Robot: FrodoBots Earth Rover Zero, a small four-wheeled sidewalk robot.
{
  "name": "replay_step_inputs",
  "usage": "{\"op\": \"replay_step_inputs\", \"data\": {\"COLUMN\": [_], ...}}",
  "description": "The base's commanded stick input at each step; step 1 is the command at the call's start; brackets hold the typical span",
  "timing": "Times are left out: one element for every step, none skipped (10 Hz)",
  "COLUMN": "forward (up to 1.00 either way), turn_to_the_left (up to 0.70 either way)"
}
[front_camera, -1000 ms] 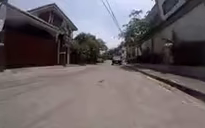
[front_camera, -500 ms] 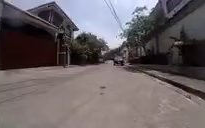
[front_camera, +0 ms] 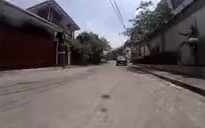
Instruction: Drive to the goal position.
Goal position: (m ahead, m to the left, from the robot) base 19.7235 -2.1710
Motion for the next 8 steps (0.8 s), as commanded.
{"op": "replay_step_inputs", "data": {"forward": [1.00, 1.00, 1.00, 1.00, 1.00, 1.00, 1.00, 1.00], "turn_to_the_left": [0.00, 0.00, 0.00, 0.00, 0.00, 0.00, 0.00, 0.00]}}
